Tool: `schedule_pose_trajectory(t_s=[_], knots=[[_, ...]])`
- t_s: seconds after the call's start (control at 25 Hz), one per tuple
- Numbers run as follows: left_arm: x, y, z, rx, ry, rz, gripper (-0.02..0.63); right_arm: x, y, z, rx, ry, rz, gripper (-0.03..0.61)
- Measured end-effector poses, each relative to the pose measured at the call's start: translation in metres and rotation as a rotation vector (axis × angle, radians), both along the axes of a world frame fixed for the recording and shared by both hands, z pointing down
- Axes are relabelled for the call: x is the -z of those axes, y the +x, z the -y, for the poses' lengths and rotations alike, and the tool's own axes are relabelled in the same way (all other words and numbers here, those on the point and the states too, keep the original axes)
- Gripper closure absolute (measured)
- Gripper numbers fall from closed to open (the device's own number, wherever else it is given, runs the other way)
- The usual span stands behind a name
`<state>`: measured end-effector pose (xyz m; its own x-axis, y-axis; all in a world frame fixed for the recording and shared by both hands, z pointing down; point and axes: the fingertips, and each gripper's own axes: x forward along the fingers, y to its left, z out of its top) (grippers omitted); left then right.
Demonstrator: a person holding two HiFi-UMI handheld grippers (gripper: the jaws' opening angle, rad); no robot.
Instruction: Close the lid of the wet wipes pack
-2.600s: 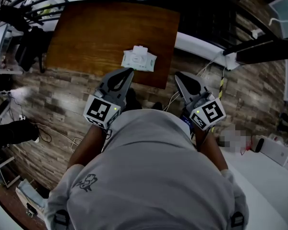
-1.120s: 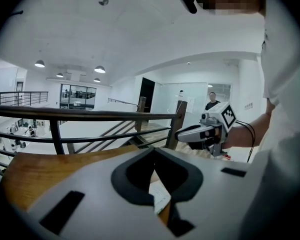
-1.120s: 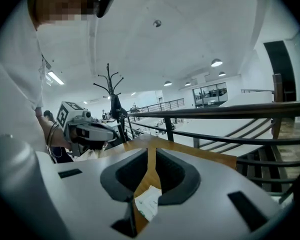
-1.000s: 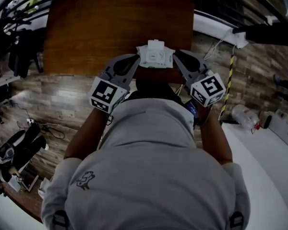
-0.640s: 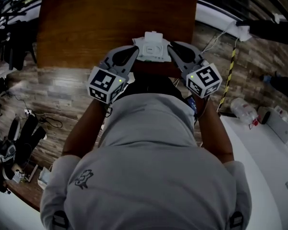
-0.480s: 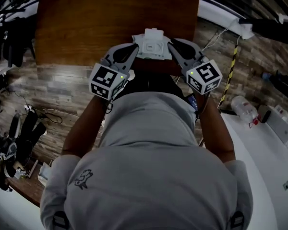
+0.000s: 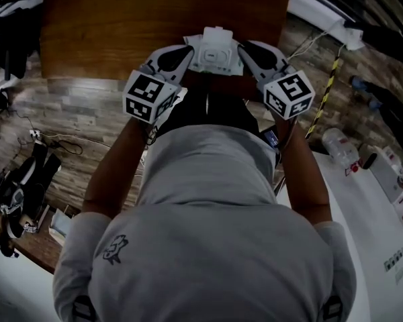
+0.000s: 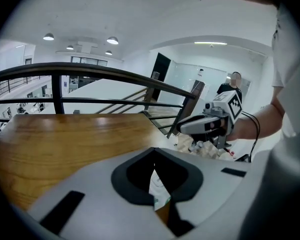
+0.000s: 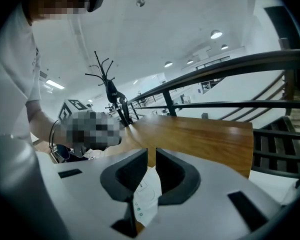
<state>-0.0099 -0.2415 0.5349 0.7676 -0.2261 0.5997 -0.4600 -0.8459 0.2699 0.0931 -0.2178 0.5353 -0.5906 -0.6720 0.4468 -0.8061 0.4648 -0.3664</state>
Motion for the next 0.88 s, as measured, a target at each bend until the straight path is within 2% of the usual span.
schedule_pose_trajectory(t_s=[0.44,0.68,0.88], knots=[[-0.062,-0.004,0.010,0.002,-0.066,0.057,0.604,-0.049,0.008,0.015,0.014,-0.067,-0.003,0.541],[-0.096,-0.008,0.003,0.004,-0.145,0.117,0.604,-0.072,0.009,0.020,0.024,-0.105,0.009,0.540],[-0.115,-0.010,-0.002,0.017,-0.172,0.148,0.604,-0.089,0.009,0.023,0.040,-0.130,0.014,0.540]])
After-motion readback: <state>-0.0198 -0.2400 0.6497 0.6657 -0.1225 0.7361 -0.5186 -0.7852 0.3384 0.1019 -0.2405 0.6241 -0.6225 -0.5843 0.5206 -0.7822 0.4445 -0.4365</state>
